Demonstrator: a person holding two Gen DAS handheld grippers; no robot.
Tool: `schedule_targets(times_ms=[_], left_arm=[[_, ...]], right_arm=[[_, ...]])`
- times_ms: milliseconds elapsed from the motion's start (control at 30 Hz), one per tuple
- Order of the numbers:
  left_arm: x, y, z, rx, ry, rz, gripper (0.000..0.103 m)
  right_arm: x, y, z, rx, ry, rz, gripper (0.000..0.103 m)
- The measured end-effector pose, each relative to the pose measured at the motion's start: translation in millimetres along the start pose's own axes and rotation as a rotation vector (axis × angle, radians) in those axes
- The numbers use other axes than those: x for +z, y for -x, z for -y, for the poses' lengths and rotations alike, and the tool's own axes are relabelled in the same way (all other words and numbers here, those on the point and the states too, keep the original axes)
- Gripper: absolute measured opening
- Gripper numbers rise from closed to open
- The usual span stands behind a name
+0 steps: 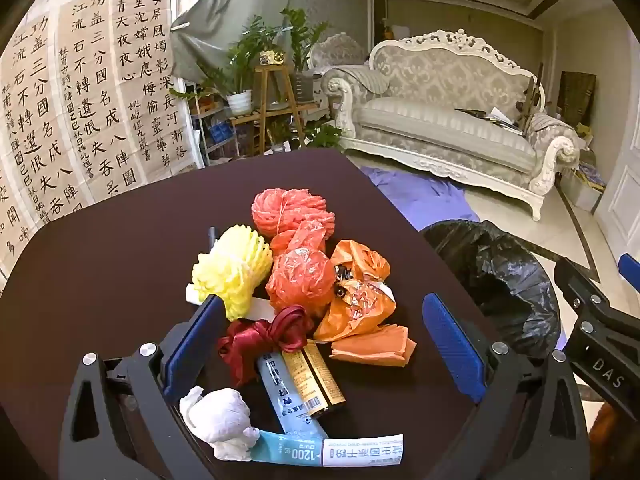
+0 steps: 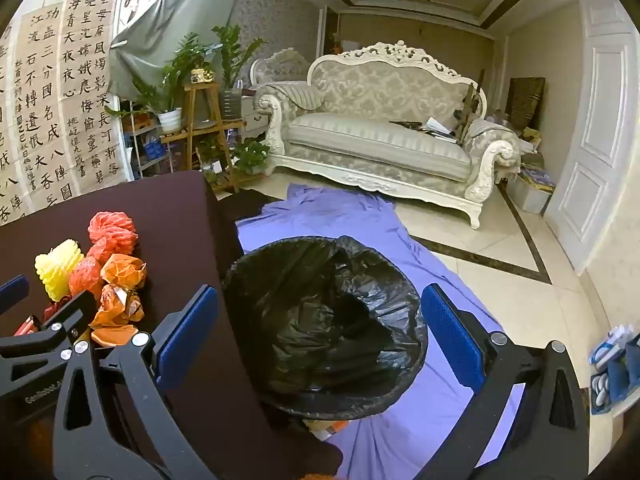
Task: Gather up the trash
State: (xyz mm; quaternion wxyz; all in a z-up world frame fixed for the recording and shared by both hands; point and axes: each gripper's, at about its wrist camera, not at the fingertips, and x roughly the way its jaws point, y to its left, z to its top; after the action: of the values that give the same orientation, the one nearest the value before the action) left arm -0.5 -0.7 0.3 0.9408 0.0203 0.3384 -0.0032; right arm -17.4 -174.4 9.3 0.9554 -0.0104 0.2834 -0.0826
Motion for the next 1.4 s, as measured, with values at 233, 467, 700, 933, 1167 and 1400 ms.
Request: schedule_targets(times_ms=[233, 467, 700, 933, 1167, 1400], left_arm=[[1.0, 3.2, 4.0, 0.003, 0.0, 0.01, 0.096], [4.4, 1.2, 3.4, -0.017, 0.011, 0.005, 0.096], [2.6, -0.8, -3.3, -0.033, 0.019, -0.01, 0.096], [2.5, -1.9, -4.5, -0.038, 0.021, -0.011, 0.096], [2.5, -2.5, -3.7, -0.039, 0.02, -0.01, 0.096], [2.4, -4.2, -2.7, -0.041, 0.023, -0.013, 0.096]], right_arm=[[0.1, 0.6, -2.8, -0.001, 0.008, 0.002, 0.098], [-1.0, -12.8, 12.7, 0.005, 0.013, -0.007, 0.098], [-4.7, -4.2, 6.8, -0.018, -0.011, -0.001, 0.098], [-7.3, -3.8, 10.3, -0.023, -0.015, -0.002, 0.098], [-5.9, -1.9, 12.5, -0.028, -0.019, -0.009, 0.098], [-6.7, -2.2, 12.5, -0.026, -0.02, -0.009, 0.098]])
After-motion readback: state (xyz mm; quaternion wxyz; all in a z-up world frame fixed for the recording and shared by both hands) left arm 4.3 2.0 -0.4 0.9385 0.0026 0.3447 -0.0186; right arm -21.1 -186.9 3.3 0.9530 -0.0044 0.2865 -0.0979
